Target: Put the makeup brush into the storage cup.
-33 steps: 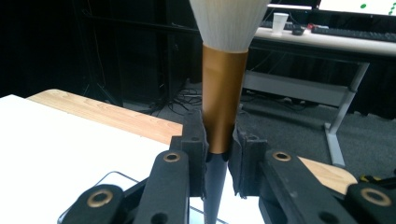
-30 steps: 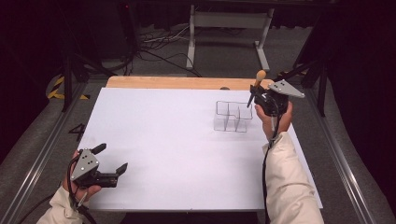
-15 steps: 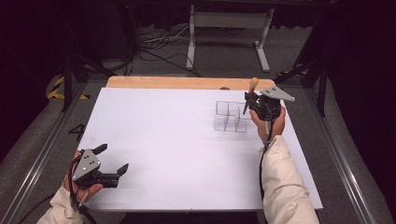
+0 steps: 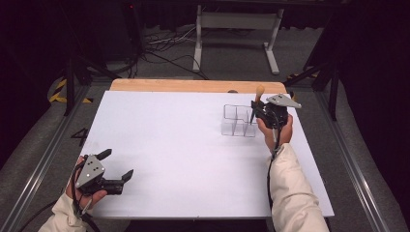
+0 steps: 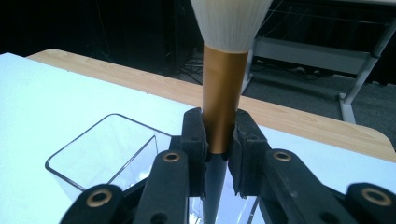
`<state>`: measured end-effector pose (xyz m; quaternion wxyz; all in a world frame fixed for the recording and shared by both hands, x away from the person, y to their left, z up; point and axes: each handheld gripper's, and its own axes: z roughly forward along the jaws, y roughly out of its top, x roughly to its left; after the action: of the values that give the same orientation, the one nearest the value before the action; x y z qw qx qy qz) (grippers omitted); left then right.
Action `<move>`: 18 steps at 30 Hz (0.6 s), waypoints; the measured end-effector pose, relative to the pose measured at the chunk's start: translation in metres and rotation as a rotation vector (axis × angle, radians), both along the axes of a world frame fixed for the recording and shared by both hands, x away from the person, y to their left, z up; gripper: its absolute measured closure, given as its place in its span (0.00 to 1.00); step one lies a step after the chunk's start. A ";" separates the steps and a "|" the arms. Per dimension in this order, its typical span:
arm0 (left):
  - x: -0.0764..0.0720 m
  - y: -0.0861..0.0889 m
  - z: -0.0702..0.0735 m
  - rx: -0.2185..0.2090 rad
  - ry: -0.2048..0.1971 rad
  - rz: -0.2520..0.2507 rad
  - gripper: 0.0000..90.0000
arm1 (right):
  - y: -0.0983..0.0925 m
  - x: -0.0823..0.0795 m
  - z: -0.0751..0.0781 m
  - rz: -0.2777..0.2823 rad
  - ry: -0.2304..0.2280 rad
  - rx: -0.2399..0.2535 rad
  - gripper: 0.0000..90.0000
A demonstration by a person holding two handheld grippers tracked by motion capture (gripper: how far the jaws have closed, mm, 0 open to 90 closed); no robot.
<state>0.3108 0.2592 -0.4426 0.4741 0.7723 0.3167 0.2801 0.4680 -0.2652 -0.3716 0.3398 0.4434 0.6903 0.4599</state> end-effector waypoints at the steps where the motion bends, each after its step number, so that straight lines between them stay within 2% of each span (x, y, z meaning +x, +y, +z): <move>1: 0.000 0.000 0.000 0.000 0.000 0.001 0.02 | 0.000 0.000 0.000 -0.001 0.000 -0.003 0.86; 18: 0.000 0.001 0.000 -0.003 -0.002 0.001 0.02 | 0.003 0.001 0.000 -0.010 -0.003 -0.027 0.86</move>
<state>0.3103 0.2597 -0.4421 0.4754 0.7711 0.3170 0.2808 0.4685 -0.2626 -0.3711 0.3492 0.4416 0.6935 0.4496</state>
